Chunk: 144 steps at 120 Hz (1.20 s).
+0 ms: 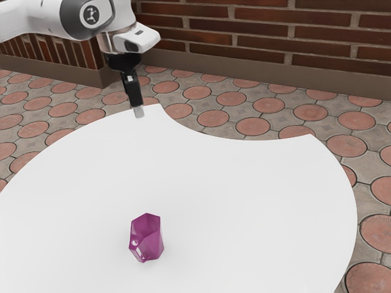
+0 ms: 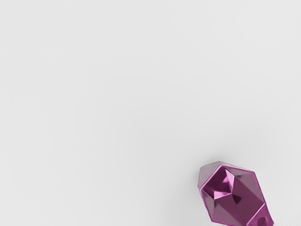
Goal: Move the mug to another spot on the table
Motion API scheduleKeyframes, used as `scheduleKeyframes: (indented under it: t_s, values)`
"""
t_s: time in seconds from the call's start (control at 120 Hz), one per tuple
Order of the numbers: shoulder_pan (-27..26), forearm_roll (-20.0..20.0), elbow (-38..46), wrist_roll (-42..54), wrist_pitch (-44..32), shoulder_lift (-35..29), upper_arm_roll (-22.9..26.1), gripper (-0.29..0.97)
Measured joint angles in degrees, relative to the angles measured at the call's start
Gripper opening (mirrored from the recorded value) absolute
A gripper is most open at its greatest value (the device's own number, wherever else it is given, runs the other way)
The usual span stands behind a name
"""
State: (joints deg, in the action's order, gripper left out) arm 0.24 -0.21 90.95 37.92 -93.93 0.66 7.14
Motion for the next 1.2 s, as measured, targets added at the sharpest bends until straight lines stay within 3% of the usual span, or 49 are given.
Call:
scheduleKeyframes:
  t_s: [0.317,0.542,0.683,1.025,1.2]
  values:
    - [0.51,0.26,1.02,0.71,0.12,-0.88,-0.08,0.68]
    - [-0.74,-1.23,16.67,-4.43,-0.62,-11.89,0.02,0.68]
    - [-0.73,-3.75,22.14,-9.25,-1.94,-13.75,0.47,0.68]
    - [-0.94,-9.62,50.42,-22.15,-18.89,-29.82,4.52,0.68]
    - [-1.89,-10.48,56.75,-29.83,-28.16,-31.45,6.55,0.68]
